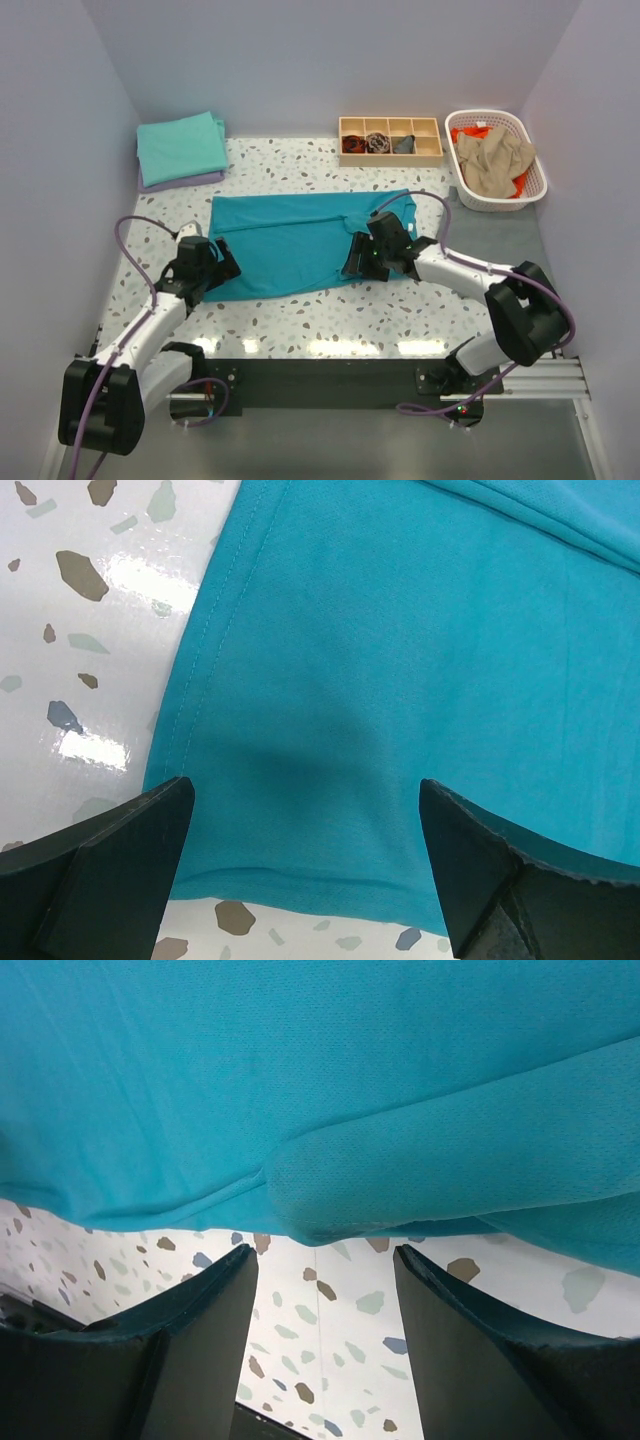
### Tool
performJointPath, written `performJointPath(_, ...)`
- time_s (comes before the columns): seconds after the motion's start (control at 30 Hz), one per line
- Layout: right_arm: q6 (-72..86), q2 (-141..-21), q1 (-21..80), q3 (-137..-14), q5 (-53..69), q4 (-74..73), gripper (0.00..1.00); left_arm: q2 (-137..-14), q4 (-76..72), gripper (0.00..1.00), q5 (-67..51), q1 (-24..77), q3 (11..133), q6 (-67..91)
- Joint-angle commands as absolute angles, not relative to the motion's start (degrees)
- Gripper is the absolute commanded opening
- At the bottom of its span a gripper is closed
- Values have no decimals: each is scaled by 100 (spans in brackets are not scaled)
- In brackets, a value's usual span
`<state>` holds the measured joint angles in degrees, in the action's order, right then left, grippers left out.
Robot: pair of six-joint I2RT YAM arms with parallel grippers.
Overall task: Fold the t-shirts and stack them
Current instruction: Fold the tshirt
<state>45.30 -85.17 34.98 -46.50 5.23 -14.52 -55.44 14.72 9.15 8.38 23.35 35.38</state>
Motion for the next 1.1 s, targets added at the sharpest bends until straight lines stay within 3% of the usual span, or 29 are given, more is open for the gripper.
performJointPath(0.0, 4693, -8622, 3533, -4649, 475, -1019, 61, -5607, 1283, 100, 949, 870, 2452, 3498)
performJointPath(0.37, 4614, -8956, 3533, -4790, 263, -888, 55, -5660, 1257, 100, 984, 870, 2452, 3480)
performJointPath(0.5, 4518, -8808, 3542, -4773, 220, -861, 30, -5678, 1239, 100, 993, 870, 2461, 3480)
performJointPath(0.63, 4325, -8508, 3551, -4878, 9, -1071, 19, -5669, 1239, 100, 993, 870, 2470, 3480)
performJointPath(1.07, 3788, -8946, 3542, -5914, -1010, -1793, 18, -5731, 1318, 100, 914, 879, 2619, 3428)
